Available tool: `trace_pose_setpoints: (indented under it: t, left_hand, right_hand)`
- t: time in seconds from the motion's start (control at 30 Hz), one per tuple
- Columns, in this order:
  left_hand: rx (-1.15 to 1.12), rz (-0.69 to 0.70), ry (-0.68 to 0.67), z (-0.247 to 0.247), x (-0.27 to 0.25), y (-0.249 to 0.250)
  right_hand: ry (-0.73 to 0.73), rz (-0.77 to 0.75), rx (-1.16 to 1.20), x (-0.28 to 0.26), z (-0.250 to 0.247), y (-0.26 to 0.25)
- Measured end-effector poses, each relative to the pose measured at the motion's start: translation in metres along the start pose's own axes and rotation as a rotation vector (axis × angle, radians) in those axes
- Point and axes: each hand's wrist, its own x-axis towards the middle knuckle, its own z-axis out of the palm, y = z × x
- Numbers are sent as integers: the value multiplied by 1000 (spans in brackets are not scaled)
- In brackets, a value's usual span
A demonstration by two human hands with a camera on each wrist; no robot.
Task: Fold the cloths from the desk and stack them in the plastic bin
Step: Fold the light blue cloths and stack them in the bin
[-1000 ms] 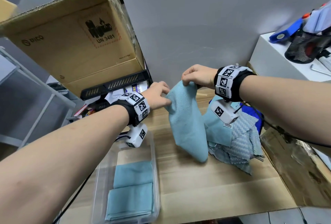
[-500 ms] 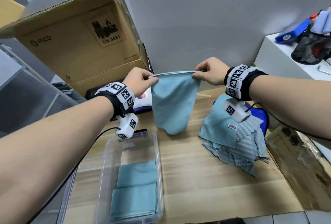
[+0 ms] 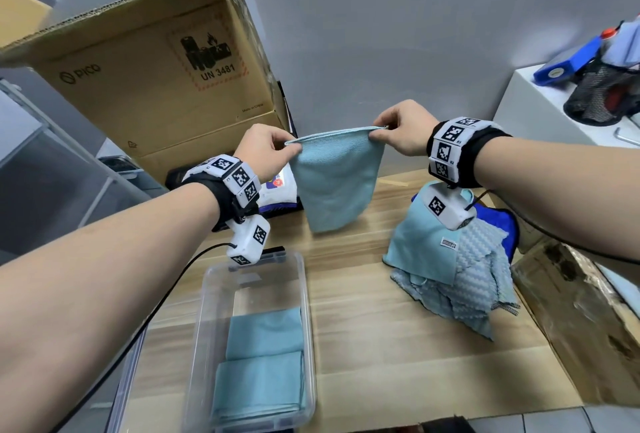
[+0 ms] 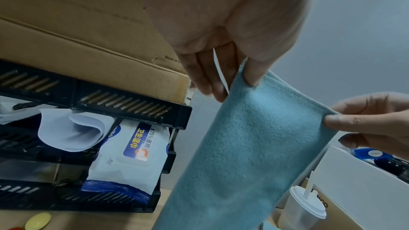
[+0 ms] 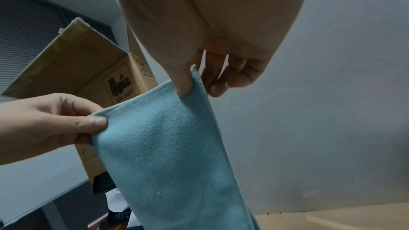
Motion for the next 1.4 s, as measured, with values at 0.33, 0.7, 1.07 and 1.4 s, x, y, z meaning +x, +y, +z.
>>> trace_pose_setpoints:
  t: [0.33, 0.7, 1.07, 1.4]
  left_hand:
    - [161, -283, -949, 36, -40, -3]
    - [269, -506, -1466, 132, -104, -35]
    - [828, -188, -918, 173, -80, -44]
    - [953, -232, -818, 218, -54, -71]
  right_hand:
    - [-801, 270, -39, -37, 32, 28]
    - [-1243, 457, -133, -101, 105, 79]
    - [-560, 273, -305, -87, 146, 109]
    - [-491, 272, -467, -58, 222, 152]
